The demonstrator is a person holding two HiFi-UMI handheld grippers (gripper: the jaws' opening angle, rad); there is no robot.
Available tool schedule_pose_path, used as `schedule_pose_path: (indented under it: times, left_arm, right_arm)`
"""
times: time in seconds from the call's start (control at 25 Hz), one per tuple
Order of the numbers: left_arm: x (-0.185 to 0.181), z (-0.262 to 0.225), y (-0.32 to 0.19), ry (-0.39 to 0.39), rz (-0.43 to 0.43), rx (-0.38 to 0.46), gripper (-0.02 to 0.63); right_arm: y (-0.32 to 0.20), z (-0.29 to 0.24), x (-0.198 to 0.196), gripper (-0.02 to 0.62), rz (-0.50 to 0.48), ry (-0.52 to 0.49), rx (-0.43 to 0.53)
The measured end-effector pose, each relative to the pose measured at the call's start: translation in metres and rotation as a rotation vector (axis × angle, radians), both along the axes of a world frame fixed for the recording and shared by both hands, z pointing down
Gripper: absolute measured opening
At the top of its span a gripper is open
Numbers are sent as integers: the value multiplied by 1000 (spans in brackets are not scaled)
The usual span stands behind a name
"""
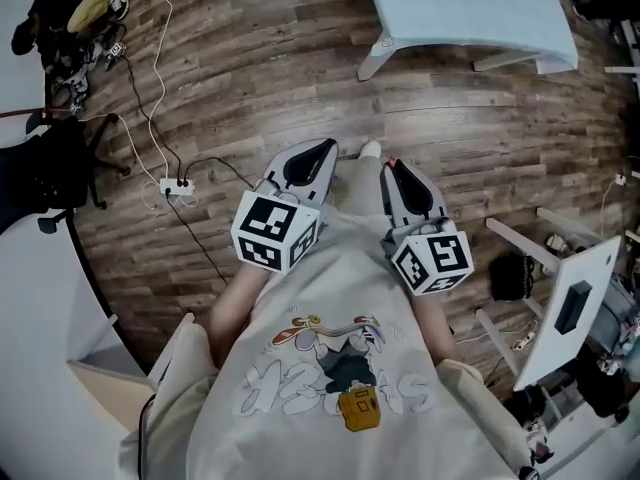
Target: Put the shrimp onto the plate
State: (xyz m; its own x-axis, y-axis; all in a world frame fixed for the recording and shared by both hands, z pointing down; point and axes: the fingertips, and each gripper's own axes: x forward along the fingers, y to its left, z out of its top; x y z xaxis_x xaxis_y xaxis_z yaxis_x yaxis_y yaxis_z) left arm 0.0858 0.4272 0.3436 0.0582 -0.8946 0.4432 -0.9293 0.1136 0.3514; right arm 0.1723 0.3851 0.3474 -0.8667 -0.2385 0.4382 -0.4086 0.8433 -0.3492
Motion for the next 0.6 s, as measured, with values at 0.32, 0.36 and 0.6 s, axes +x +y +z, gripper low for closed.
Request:
schedule_pose_path:
  times: [0.32, 0.36, 0.6]
  left_arm:
    - [-12, 24, -36, 31, 53, -36, 8]
    - [-22, 26, -46, 28, 52, -45, 8]
    - [-96, 18, -127, -16, 49, -61, 8]
  right_arm:
    - [-29, 26, -42, 72, -36, 45, -41]
    - [-40, 28, -51, 73, -37, 40, -47]
    - [-129, 26, -112, 73, 0, -10, -82]
